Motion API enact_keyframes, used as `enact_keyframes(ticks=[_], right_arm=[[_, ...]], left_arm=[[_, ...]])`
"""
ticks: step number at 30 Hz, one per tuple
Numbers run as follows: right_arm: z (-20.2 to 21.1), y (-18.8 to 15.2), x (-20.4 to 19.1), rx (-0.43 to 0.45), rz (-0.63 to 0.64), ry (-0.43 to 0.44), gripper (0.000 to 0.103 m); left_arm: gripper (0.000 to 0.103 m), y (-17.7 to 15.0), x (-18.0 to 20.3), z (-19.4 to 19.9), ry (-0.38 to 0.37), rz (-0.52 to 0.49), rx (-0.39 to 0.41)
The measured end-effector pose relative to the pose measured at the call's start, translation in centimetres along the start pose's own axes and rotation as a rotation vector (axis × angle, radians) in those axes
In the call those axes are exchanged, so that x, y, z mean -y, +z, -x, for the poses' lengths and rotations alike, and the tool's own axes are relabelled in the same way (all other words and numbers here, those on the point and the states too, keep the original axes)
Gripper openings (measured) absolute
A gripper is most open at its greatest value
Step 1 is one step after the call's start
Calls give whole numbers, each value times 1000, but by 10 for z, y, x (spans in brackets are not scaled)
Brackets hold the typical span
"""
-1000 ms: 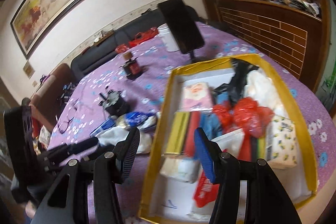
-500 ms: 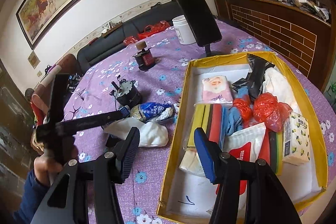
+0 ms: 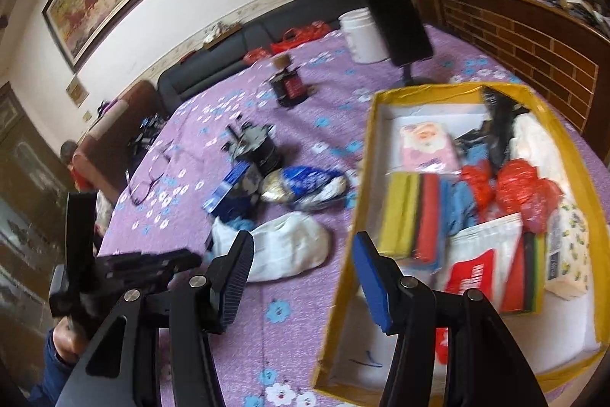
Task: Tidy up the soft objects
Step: 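Move both grippers back from the tray toward the white cloth and blue sock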
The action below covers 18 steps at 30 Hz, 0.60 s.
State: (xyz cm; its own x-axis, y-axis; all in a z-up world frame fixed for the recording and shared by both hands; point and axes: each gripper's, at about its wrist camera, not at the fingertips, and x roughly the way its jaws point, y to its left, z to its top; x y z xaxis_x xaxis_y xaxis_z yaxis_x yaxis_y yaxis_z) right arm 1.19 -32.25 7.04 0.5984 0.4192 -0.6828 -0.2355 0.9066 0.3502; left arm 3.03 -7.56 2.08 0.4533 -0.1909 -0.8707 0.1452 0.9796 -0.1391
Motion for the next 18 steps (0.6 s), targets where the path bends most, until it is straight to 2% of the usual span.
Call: enact_keyframes(ticks=[3, 5, 7, 10, 15, 16, 18], right_arm=[[-13, -3, -12, -36, 22, 31, 62], [-25, -3, -22, -69, 26, 66, 62], [-39, 0, -34, -99, 50, 89, 66], [-59, 7, -42, -119, 52, 50, 66], [-100, 22, -36, -187, 36, -109, 67], [-103, 21, -34, -203, 23, -119, 67], [-108, 15, -40, -242, 14, -71, 76]], left_arm=[[18, -24, -18, 14, 2, 16, 18], [22, -30, -25, 25, -7, 25, 52], [38, -31, -29, 32, -14, 24, 89], [40, -30, -33, 33, -20, 40, 112], [40, -31, -31, 27, -46, 41, 114], [40, -31, -31, 26, -47, 41, 115], [40, -32, -35, 27, -51, 50, 120]])
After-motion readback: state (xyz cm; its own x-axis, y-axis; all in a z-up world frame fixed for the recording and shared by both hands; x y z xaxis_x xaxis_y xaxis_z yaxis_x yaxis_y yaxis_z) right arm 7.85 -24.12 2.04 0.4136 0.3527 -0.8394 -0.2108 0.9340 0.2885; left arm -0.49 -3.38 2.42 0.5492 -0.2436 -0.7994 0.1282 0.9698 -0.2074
